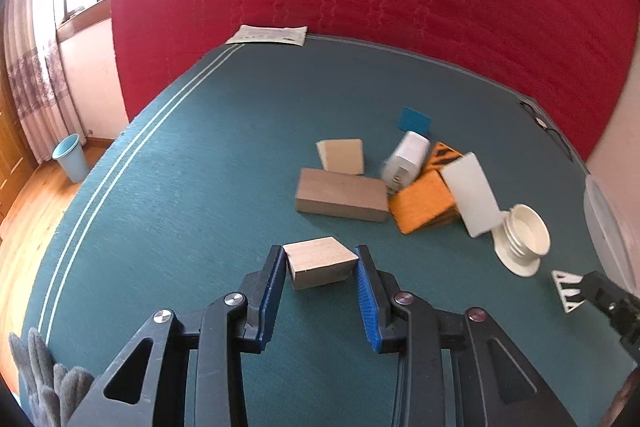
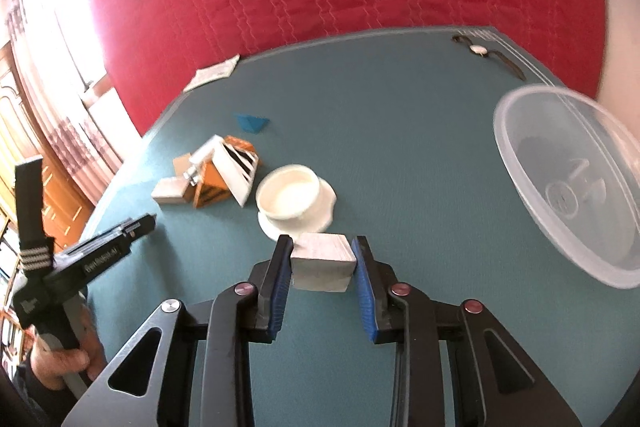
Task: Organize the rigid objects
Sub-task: 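Close left tool on the beige wedge while right tool closes on the white block, then carry the beige wedge with left tool while right tool carries the white block to the clear bowl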
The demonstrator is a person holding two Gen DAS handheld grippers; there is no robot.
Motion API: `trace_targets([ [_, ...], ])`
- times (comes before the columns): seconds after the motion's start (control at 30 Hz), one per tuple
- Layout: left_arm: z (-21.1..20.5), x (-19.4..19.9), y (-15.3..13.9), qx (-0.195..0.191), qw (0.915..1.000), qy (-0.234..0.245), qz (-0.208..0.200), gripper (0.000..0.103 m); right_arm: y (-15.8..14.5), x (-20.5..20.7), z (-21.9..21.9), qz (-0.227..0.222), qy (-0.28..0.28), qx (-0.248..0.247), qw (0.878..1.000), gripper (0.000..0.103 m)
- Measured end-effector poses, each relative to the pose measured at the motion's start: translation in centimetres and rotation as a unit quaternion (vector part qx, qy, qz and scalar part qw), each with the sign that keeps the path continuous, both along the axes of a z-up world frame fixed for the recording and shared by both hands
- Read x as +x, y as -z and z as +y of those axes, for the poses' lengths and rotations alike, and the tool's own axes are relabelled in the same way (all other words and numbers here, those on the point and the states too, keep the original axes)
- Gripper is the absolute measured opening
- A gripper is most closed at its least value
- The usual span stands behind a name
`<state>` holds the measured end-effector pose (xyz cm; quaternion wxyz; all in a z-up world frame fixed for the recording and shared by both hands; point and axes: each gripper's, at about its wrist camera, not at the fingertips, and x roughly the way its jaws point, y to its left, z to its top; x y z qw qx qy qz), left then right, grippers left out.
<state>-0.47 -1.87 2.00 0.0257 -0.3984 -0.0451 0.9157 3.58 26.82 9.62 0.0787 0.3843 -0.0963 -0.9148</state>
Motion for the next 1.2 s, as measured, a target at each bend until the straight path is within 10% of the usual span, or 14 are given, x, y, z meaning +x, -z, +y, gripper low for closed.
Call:
trace_targets([
  [1.2, 4.7, 1.8, -1.6, -0.031, 0.9985, 0.045, 0.01, 0.037, -0.2, 1.8, 2.8, 0.014, 0.026, -0.045, 0.999, 0.032],
])
